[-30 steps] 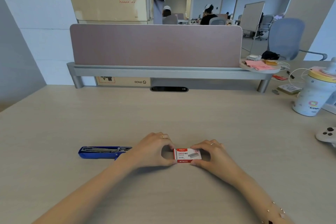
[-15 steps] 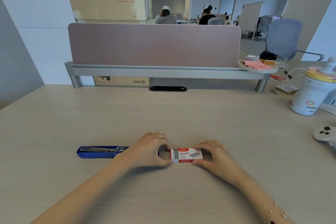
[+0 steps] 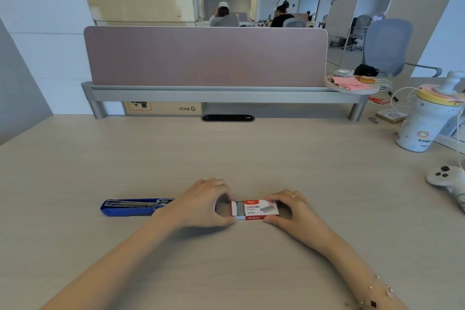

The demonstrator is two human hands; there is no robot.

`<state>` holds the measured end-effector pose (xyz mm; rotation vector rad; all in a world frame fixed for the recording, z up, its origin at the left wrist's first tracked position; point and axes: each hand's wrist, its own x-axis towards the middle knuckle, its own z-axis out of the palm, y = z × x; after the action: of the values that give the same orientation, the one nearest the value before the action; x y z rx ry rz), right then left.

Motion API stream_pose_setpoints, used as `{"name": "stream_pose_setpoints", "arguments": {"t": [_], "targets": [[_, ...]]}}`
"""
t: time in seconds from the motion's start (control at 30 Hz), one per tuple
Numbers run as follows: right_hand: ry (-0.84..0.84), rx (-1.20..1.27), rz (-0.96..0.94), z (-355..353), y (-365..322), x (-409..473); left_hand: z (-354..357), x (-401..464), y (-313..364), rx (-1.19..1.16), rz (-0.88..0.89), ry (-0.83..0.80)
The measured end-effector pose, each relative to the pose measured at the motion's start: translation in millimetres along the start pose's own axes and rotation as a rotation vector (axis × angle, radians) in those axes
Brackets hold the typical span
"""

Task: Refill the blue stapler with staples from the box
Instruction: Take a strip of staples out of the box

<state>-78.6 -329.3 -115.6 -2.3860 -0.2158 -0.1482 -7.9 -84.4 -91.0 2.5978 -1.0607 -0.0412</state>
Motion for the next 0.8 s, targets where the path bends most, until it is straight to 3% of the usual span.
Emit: {"name": "stream_pose_setpoints", "arguments": {"t": [0.2,0.8], "targets": [[0.002,-0.013,-0.012,-0.1,-0.4,0.5,-10.7,-1.9,3.0,-0.186,0.035,-0.013],[0.016,-0.051,-0.034,-0.3,-2.1,1.0,-9.8,17.3,13.3,-0.069,-0.002,-0.049]]}}
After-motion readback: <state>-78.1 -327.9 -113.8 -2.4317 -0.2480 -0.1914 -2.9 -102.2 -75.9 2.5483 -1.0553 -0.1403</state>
